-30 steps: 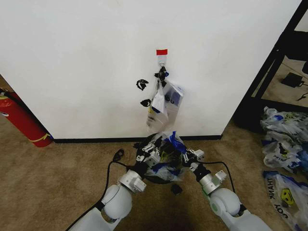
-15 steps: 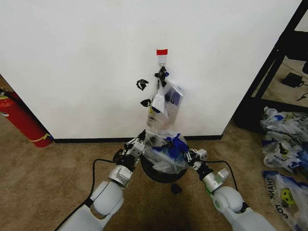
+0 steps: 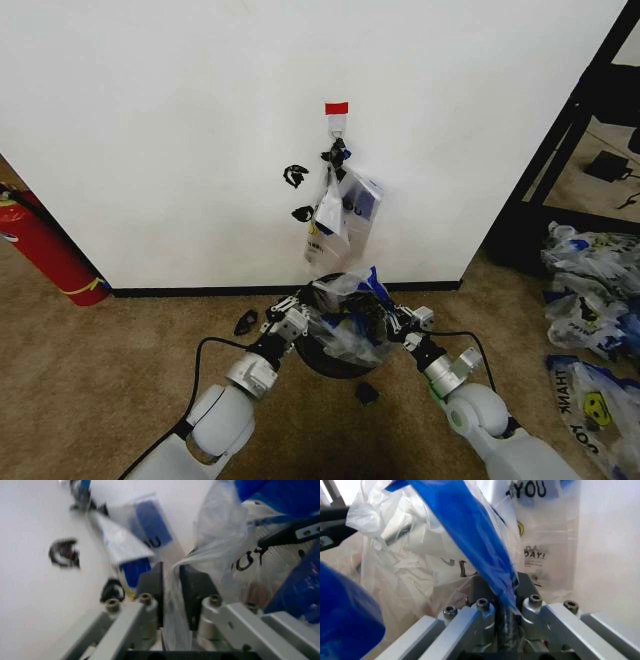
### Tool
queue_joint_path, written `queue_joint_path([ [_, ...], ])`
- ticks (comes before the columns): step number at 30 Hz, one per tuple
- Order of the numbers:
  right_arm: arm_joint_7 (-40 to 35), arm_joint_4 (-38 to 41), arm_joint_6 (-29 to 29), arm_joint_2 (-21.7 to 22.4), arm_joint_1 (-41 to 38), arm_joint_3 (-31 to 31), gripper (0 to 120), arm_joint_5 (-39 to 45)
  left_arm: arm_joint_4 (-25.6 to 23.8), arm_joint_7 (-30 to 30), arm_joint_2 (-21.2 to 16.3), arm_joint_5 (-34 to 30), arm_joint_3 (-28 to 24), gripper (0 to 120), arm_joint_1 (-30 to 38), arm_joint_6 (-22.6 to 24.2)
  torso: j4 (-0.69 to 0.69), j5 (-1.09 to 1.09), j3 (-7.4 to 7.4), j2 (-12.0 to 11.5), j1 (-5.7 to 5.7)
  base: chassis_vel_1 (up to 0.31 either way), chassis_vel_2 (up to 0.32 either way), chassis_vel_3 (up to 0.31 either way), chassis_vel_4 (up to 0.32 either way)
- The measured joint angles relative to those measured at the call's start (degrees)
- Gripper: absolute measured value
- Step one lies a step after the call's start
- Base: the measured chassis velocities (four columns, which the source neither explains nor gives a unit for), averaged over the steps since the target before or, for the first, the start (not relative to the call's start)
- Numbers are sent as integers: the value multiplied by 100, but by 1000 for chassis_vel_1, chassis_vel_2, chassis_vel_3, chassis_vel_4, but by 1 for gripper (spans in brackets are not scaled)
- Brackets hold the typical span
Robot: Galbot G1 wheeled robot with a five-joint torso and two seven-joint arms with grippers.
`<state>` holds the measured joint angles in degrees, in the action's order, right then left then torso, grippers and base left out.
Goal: Pick up the garbage bag from the wall and place it over the trash bin.
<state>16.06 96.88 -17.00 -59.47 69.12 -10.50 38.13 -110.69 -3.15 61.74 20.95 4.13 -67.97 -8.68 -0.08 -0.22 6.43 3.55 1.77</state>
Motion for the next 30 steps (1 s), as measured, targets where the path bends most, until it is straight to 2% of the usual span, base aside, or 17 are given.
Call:
queue_joint_path([
  [1, 0, 0, 0, 0, 0, 0, 1, 0, 0, 0, 0, 0, 0, 22, 0, 0, 0, 0, 0, 0, 0, 0, 0, 0, 0],
  [3, 5, 41, 3, 7, 20, 2, 1, 1, 77, 23, 37, 431, 62, 28, 33, -182, 0, 0, 0, 0, 0, 0, 0, 0, 0],
  [7, -31, 119, 45, 25, 58, 0, 1, 8, 105, 78, 66, 1347, 176, 46, 1, -513, 0, 0, 0, 0, 0, 0, 0, 0, 0],
  [10, -147, 170, 103, 25, 78, 0, 1, 7, 56, 124, 62, 1596, 210, 53, -23, -593, 1, 0, 0, 0, 0, 0, 0, 0, 0],
  [12, -289, 236, 154, 14, 108, 8, 1, 19, 9, 190, 57, 1787, 208, 63, -32, -690, 0, 0, 0, 0, 0, 0, 0, 0, 0],
  [15, -342, 276, 168, -14, 153, 24, 1, 33, -117, 311, 51, 1851, 122, 76, -94, -732, 0, 0, 0, 0, 0, 0, 0, 0, 0],
  [17, -359, 291, 171, -19, 169, 31, 1, 44, -172, 348, 51, 1850, 86, 80, -121, -732, 0, 0, 0, 0, 0, 0, 0, 0, 0],
  [21, -485, 355, 206, -49, 233, 99, 1, 49, -348, 515, 91, 1813, -25, 95, -170, -721, 0, 0, 0, 0, 0, 0, 0, 0, 0],
  [25, -587, 352, 253, -70, 298, 132, 1, -81, -383, 574, 110, 1740, -44, 100, -196, -715, 0, 0, 0, 0, 0, 0, 0, 0, 0],
  [30, -1295, 497, 688, 25, 536, 150, 1, -144, -380, 561, -70, 1398, -28, 100, -297, -691, -1, 0, 0, 0, 0, 0, 0, 0, 0],
])
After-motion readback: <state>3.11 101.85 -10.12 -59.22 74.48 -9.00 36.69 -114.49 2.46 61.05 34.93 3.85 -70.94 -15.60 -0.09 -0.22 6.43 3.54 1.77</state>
